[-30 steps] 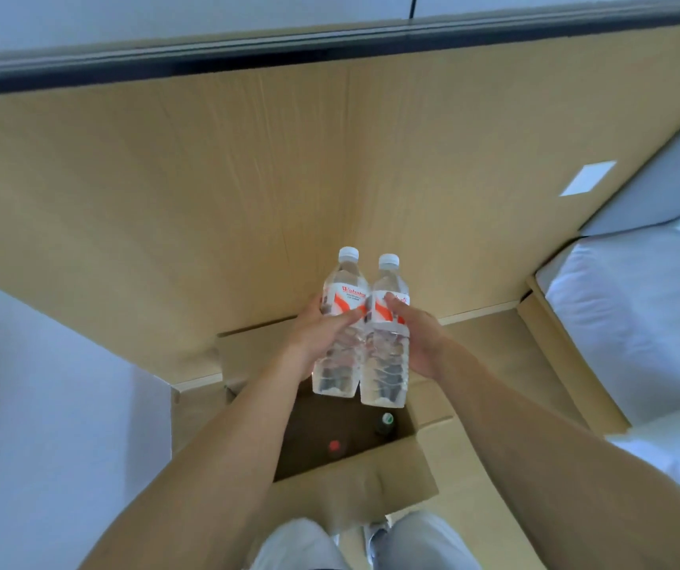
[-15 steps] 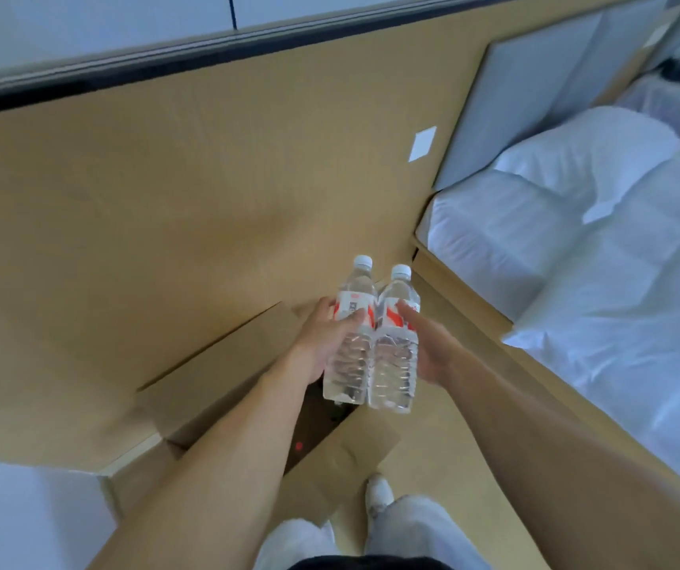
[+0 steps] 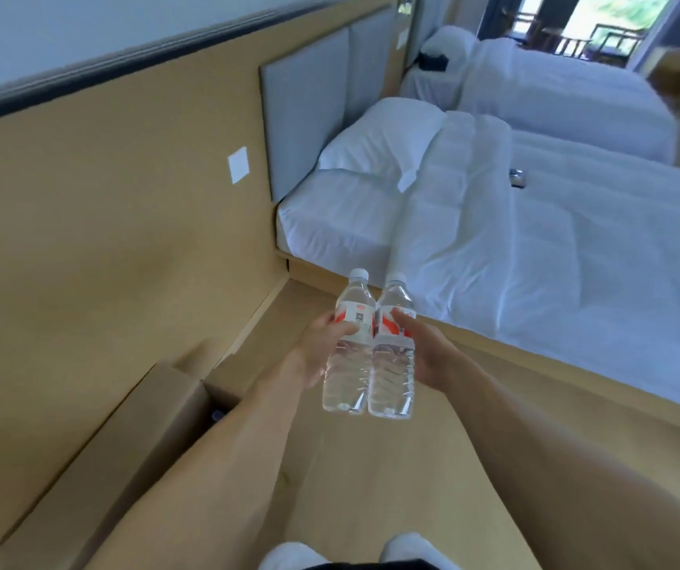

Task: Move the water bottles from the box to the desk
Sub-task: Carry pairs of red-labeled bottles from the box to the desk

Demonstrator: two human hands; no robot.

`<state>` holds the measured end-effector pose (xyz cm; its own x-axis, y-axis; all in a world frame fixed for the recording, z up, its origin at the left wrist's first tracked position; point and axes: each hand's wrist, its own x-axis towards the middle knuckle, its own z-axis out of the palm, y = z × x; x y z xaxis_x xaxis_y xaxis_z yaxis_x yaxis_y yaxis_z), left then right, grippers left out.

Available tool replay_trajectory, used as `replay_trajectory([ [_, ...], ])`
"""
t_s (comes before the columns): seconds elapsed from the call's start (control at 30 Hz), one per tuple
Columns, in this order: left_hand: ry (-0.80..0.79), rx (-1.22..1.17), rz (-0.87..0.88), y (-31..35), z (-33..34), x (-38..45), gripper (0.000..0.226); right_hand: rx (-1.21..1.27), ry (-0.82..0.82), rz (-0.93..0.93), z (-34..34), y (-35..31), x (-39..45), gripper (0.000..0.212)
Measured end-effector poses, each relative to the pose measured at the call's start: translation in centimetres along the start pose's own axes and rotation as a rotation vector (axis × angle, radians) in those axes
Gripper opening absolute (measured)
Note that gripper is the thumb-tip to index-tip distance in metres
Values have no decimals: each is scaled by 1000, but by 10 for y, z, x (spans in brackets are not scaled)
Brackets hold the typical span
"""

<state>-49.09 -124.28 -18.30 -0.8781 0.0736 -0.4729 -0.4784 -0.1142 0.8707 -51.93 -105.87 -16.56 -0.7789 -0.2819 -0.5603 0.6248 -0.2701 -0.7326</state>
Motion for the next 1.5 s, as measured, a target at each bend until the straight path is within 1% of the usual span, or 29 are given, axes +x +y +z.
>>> replay_trajectory([
  [0.07,-18,40,12,-2,33,10,35,42,31,-22,-31,-5,-16,55],
  [0.13,-14,68,25,-5,69,19,45,83,63,-36,-63,-9,-32,48],
  [0.2,-24,144,56,-8,105,24,54,108,95,-50,-97,-12,-48,45],
  [0.33,-154,235,81,-17,180,29,67,160,173,-79,-167,-17,-77,41],
  [0.4,-187,279,85,-22,219,31,74,186,213,-96,-202,-19,-93,40],
  [0.47,-219,284,54,-25,256,33,66,221,260,-121,-235,-21,-110,41],
  [0.53,-285,253,-19,-27,293,33,51,271,299,-150,-268,-21,-129,46],
  [0.6,-350,256,-71,-29,331,30,43,304,348,-177,-299,-21,-149,48],
  [0.67,-416,282,-83,-35,368,28,43,327,405,-197,-329,-21,-171,51],
  [0.77,-501,345,-85,-47,420,22,50,379,450,-236,-368,-19,-204,52],
  [0.8,-521,365,-95,-51,436,20,49,388,467,-248,-379,-19,-215,54],
  [0.9,-581,442,-136,-60,482,12,35,397,502,-283,-406,-15,-252,66],
  [1.0,-684,557,-182,-68,526,4,46,450,501,-332,-431,-7,-286,67],
  [1.1,-758,602,-205,-76,568,-1,49,481,603,-396,-458,2,-316,70],
  [1.3,-872,653,-283,-87,644,-1,55,536,793,-484,-506,11,-346,55],
  [1.4,-940,679,-301,-92,679,12,50,560,883,-490,-530,4,-347,45],
  [1.5,-996,684,-319,-90,713,36,41,589,940,-498,-557,-14,-339,43],
])
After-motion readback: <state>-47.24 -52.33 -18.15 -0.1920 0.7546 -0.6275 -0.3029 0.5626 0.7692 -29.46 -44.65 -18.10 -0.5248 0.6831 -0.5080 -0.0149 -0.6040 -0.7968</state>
